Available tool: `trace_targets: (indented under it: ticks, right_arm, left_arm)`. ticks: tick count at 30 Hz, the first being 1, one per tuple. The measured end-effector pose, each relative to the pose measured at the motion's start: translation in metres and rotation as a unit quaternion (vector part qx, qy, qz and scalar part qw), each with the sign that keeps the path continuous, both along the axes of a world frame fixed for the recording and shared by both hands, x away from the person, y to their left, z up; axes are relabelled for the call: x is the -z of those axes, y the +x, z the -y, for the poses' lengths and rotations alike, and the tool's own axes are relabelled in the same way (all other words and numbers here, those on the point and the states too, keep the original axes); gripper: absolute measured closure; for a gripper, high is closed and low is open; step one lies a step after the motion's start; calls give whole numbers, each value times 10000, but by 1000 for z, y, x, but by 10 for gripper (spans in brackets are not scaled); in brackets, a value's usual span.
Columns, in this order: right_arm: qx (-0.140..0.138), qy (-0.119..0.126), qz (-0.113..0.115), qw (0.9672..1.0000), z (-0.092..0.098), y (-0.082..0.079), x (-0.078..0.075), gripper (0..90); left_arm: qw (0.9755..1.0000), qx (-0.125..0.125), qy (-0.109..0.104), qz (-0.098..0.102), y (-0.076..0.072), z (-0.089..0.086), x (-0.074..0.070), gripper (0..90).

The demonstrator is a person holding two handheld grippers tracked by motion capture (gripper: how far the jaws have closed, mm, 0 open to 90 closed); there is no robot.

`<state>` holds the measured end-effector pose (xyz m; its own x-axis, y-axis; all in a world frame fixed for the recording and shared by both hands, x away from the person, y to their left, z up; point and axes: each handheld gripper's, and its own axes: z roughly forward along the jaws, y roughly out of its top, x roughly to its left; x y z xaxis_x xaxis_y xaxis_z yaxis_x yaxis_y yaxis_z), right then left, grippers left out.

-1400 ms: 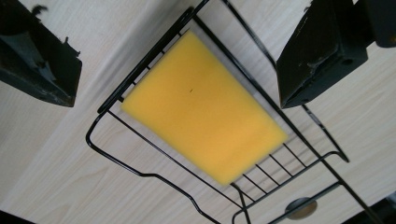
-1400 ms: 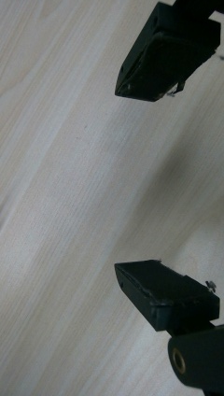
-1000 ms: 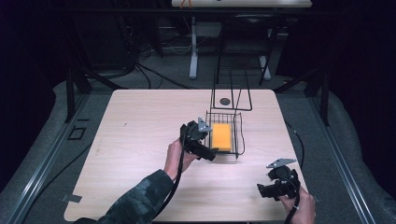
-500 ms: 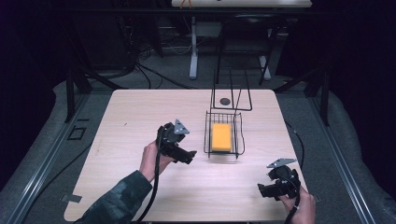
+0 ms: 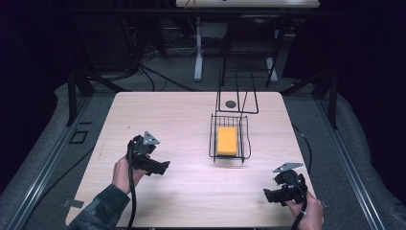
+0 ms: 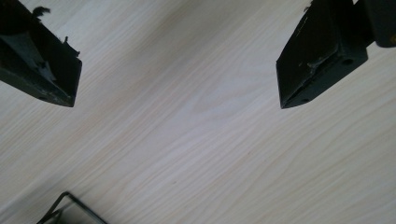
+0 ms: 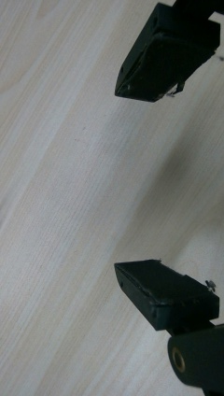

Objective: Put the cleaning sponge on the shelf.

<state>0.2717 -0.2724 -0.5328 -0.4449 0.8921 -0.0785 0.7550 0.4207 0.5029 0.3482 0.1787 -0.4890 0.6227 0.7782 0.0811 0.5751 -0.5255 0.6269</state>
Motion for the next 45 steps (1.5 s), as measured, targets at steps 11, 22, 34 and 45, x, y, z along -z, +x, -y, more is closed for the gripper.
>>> trace_targets:
  ticks: [11, 22, 34, 45]
  right_arm:
    - [15, 54, -41, 10000, 2, 3, 2, 124]
    - [31, 46, -50, 10000, 3, 4, 2, 125]
    - [-25, 96, -119, 9999, 2, 4, 2, 125]
    - [-40, 134, -112, 9998, 2, 3, 2, 122]
  left_arm:
    - [9993, -341, 62, -134, -7, -41, 6, 2]
    - [9963, -760, 170, -370, -11, -76, 27, 2]
    - [9941, -828, 325, -627, -5, -81, 42, 2]
    - [9928, -830, 383, -778, -3, -81, 45, 1]
